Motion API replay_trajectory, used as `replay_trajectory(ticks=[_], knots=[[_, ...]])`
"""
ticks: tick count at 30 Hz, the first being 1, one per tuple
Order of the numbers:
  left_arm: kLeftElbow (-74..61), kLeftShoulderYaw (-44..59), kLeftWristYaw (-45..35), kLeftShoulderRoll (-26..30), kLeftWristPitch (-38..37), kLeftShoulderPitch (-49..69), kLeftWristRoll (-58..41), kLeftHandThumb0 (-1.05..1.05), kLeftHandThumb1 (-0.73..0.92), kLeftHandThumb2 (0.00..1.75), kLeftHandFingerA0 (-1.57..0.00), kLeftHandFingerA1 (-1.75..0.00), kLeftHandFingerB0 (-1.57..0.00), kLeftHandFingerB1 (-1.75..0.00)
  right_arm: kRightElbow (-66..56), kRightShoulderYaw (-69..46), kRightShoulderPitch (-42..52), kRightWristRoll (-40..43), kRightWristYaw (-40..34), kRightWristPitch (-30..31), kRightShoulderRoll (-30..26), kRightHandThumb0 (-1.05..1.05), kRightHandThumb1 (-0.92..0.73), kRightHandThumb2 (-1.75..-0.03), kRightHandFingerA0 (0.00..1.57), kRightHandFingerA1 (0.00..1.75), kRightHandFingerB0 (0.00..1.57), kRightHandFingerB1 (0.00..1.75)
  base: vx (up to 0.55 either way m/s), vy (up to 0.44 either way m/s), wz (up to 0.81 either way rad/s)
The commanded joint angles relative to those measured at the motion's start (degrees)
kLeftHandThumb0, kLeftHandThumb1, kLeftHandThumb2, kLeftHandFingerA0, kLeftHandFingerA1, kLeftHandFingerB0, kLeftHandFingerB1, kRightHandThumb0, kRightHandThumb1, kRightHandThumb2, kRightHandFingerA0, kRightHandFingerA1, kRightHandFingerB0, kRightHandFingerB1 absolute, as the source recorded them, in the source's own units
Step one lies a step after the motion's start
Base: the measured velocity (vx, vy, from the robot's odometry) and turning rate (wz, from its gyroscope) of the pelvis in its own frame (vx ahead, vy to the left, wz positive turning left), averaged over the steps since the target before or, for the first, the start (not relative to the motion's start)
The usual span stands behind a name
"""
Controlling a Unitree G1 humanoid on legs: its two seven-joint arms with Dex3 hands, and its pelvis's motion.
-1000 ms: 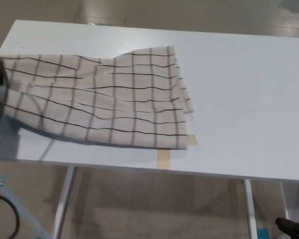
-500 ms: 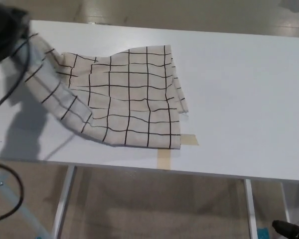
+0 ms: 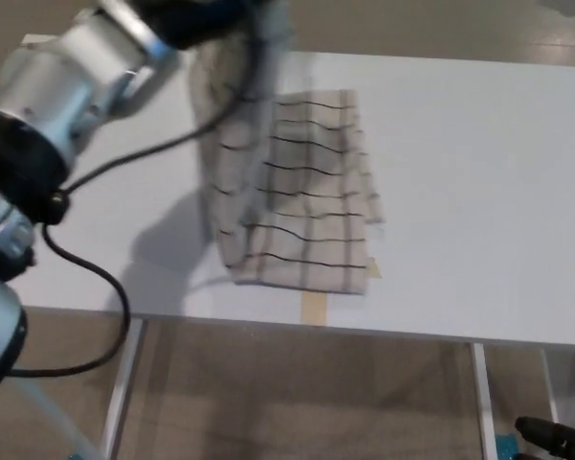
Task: Use the left hand to fold a white towel with checkered patterns in half.
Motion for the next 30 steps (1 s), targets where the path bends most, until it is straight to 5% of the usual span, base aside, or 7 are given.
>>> replay_trajectory(ticks=[1, 6, 7, 9, 10, 14, 30], knots=[[-8.72, -6.09, -0.2, -3.7, -6.21, 0.98, 7.74, -0.37, 0.43, 0.61, -1.06, -1.46, -0.9, -0.58, -0.52, 0.22, 0.8, -0.03, 0.17, -0.79, -0.23, -0.3, -0.67, -0.6, 0.57, 0.58, 0.78, 0.54, 0.0, 0.0, 0.0], [-14.35, -8.58, -13.57, -4.62, -8.13, 5.41, 4.97, -0.31, 0.47, 0.55, -0.97, -1.3, -0.93, -0.56, -0.12, 0.13, 0.32, 1.43, 1.4, -0.64, -0.25, -0.29, -0.67, -0.6, 0.57, 0.59, 0.79, 0.53, 0.0, 0.0, 0.0], [-17.76, -8.98, -26.87, -4.45, -7.17, 8.32, 0.73, -0.58, 0.53, 0.57, -0.52, -0.56, -0.49, -0.35, -0.15, 0.25, -0.02, 1.22, 1.59, -0.22, -0.63, -0.29, -0.66, -0.6, 0.57, 0.59, 0.79, 0.53, 0.0, 0.0, 0.0], [-21.37, -9.17, -40.67, -4.14, -3.95, 11.0, -3.58, -0.71, 0.45, 0.78, -0.19, -0.41, -0.24, -0.4, -0.39, 0.51, -0.27, 0.34, 1.39, 0.33, -1.15, -0.29, -0.66, -0.6, 0.57, 0.59, 0.79, 0.54, 0.0, 0.0, 0.0], [-24.67, -9.01, -51.74, -4.47, 1.82, 13.93, -8.48, -0.82, 0.47, 0.87, 0.0, 0.0, -0.02, -0.15, -0.63, 0.76, -0.28, -0.69, 1.03, 0.49, -1.57, -0.27, -0.66, -0.6, 0.58, 0.58, 0.78, 0.54, 0.0, 0.0, 0.0], [-28.61, -8.32, -66.43, -4.9, 10.1, 18.69, -14.97, -0.84, 0.46, 0.89, 0.0, 0.0, 0.0, -0.15, -0.7, 0.96, -0.8, -1.79, 1.04, 0.45, -2.47, -0.28, -0.66, -0.6, 0.57, 0.57, 0.77, 0.52, 0.0, 0.0, 0.0], [-29.21, -4.15, -70.56, -4.21, 9.35, 19.97, -17.12, -0.85, 0.46, 0.91, 0.0, 0.0, 0.0, -0.16, 0.86, 0.9, -1.98, -0.81, 2.12, -0.75, -2.35, -0.26, -0.63, -0.59, 0.56, 0.57, 0.76, 0.5, 0.0, 0.0, 0.0]])
